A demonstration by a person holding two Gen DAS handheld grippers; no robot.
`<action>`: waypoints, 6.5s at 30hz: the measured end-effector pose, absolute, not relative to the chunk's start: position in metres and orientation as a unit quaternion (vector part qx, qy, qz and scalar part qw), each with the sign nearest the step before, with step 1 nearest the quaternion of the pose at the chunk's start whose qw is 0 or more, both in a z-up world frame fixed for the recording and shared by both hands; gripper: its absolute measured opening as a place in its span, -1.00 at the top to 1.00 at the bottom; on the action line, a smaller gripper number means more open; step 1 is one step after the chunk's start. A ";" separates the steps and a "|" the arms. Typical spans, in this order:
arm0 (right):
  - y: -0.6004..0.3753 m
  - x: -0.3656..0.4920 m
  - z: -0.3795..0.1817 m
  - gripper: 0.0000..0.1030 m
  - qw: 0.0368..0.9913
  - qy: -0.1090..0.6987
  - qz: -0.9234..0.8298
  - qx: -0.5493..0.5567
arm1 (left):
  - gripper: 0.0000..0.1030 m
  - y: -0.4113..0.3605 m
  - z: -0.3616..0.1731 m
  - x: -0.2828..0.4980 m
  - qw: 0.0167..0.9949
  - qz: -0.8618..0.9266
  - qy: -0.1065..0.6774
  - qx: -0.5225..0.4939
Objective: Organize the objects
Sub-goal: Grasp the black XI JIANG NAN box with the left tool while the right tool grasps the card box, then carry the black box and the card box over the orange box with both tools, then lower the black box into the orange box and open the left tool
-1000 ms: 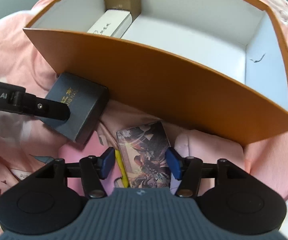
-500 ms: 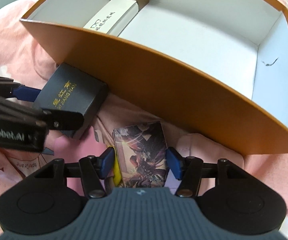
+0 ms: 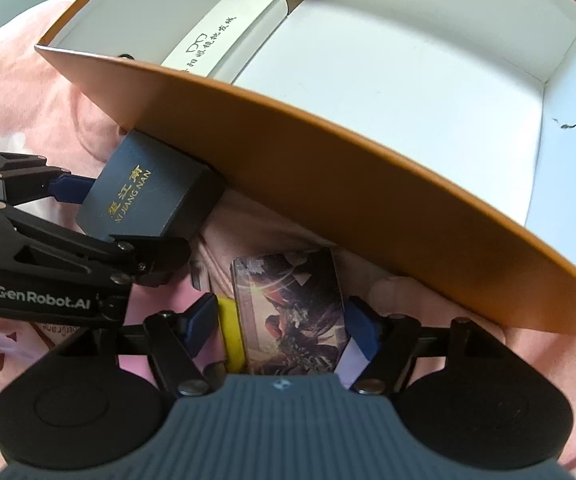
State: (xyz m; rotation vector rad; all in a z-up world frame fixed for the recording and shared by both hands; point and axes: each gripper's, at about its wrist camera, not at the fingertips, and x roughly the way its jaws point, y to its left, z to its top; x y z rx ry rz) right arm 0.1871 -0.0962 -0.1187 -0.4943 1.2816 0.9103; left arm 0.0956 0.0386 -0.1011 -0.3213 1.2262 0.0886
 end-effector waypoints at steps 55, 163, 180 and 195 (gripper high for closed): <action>-0.151 0.125 -0.002 -0.19 0.786 0.446 0.395 -0.166 | -0.73 0.049 0.023 0.037 0.885 -0.069 0.418 -0.194; -0.114 0.279 -0.051 -0.20 0.743 0.565 0.338 -0.125 | -1.00 0.073 -0.059 0.197 0.819 -0.051 0.527 -0.224; -0.112 0.284 -0.052 -0.20 0.739 0.567 0.343 -0.127 | 0.11 0.061 -0.050 0.184 0.812 -0.082 0.564 -0.125; -0.104 0.303 -0.056 -0.20 0.738 0.572 0.342 -0.108 | 0.24 0.051 -0.066 0.226 0.832 -0.058 0.541 -0.110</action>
